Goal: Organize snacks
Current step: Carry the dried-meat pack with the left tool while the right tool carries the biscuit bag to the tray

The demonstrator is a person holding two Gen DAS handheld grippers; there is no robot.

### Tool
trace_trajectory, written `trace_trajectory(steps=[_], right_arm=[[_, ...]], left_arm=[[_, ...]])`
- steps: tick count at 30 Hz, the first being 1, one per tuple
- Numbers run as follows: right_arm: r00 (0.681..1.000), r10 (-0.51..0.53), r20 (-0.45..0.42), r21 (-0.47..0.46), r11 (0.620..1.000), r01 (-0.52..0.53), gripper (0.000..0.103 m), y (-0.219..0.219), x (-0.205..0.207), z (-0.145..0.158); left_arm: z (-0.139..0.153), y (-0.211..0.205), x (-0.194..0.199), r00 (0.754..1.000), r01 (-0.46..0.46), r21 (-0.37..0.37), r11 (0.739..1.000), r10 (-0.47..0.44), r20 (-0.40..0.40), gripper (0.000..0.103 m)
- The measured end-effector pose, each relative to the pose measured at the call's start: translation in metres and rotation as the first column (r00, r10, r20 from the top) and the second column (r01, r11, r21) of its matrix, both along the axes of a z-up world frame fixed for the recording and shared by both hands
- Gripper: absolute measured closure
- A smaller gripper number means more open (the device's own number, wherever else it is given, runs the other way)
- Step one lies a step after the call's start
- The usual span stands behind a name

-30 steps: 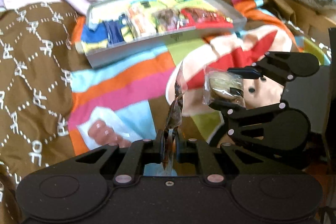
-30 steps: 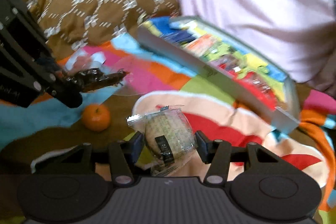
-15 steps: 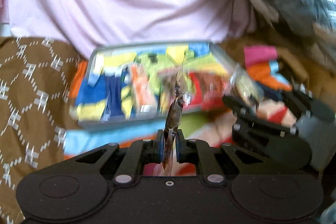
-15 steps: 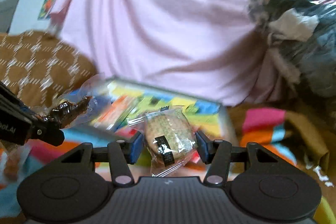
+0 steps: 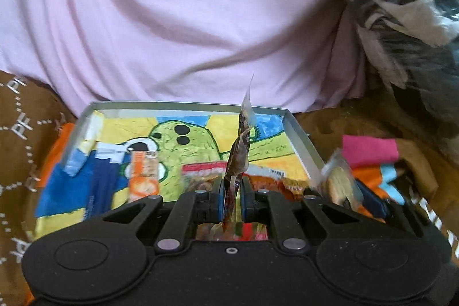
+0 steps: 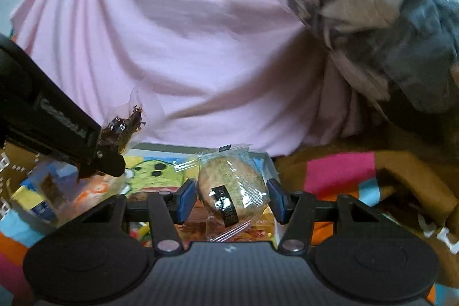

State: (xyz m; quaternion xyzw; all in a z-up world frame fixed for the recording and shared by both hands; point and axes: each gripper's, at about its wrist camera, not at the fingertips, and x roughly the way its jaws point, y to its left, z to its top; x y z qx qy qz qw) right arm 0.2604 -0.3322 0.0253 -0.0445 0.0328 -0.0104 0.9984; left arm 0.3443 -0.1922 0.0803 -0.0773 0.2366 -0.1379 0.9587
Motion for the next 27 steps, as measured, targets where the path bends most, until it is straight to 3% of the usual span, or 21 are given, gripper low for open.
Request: trace_trajectory(steps=[4, 8, 23, 25, 27], right_arm=[[0.999, 0.008, -0.043, 0.052, 0.999, -0.005, 0.045, -0.013, 0.012, -0.003], [0.998, 0.008, -0.063, 0.043, 0.999, -0.005, 0.045, -0.015, 0.019, -0.009], [0.99, -0.003, -0.139, 0.044, 0.999, 0.01, 0.041, -0.017, 0.032, -0.017], [0.99, -0.001, -0.143, 0.048, 0.999, 0.008, 0.04, -0.017, 0.033, -0.017], [0.989, -0.002, -0.151, 0.05, 0.999, 0.01, 0.038, -0.016, 0.033, -0.017]], left_arm=[[-0.009, -0.008, 0.026, 0.999, -0.002, -0.037, 0.999, 0.001, -0.039, 0.092], [-0.018, -0.014, 0.041, 0.998, -0.001, -0.051, 0.999, -0.002, -0.062, 0.092], [-0.036, -0.019, 0.053, 0.993, -0.003, -0.057, 0.998, -0.004, -0.116, 0.092], [-0.035, -0.019, 0.051, 0.994, -0.005, -0.058, 0.998, -0.002, -0.107, 0.081], [-0.035, -0.018, 0.05, 0.994, 0.001, -0.066, 0.998, -0.008, -0.105, 0.079]])
